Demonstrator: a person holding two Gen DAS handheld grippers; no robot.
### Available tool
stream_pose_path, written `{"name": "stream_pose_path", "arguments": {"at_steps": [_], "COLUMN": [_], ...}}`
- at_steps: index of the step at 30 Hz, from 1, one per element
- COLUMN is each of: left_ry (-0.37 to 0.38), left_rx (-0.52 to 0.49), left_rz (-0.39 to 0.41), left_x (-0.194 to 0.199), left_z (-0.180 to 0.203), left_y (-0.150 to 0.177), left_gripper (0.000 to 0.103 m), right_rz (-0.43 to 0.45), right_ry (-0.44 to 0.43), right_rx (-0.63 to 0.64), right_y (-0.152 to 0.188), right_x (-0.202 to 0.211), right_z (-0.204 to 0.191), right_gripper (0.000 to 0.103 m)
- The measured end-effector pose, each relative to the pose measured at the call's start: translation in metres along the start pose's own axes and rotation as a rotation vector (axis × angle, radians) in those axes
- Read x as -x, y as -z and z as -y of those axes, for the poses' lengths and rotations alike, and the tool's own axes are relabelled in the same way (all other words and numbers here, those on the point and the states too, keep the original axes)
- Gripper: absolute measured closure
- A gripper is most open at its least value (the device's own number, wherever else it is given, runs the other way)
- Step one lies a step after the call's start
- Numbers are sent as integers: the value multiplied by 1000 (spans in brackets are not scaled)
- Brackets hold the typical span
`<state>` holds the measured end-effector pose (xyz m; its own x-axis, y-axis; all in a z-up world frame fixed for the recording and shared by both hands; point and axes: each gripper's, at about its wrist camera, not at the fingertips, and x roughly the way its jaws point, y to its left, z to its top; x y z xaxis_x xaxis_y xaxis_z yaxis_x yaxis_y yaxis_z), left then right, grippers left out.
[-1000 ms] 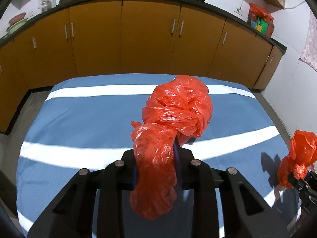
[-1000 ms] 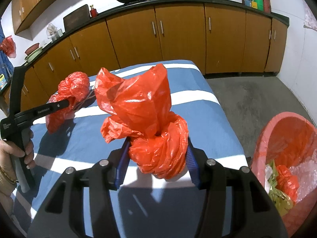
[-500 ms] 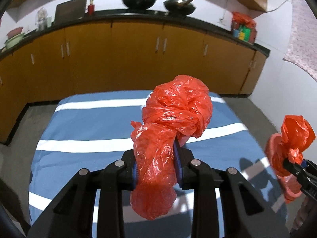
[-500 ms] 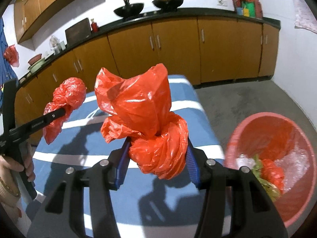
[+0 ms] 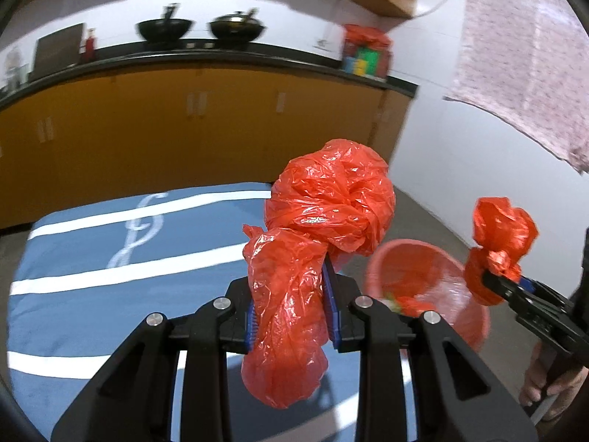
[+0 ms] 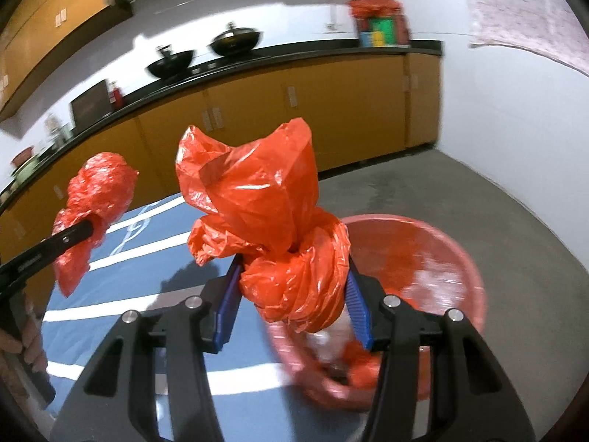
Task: Collect trash
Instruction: 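Carry both red bags over the orange basket with both tools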
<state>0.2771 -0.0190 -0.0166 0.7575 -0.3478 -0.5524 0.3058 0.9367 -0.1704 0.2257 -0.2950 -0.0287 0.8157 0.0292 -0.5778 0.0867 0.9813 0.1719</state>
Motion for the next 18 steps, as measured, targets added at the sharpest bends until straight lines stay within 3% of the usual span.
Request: {"name": "stream_pose_path", "arguments": {"at_steps": [9,18], "left_ry": [109,136], "left_rx": [-63,-105], "left_rz": [-50,-104], "left_x": [-35,-61], "left_z": [76,110], "left_y": [10,21], "left_gripper": [74,74], "right_rz": [16,16], "right_ry": [97,120], "right_rx": [-81,-120], "right_y": [-1,-2], "right_x": [12,5], "right_z": [75,101], "right_gripper": [52,52]}}
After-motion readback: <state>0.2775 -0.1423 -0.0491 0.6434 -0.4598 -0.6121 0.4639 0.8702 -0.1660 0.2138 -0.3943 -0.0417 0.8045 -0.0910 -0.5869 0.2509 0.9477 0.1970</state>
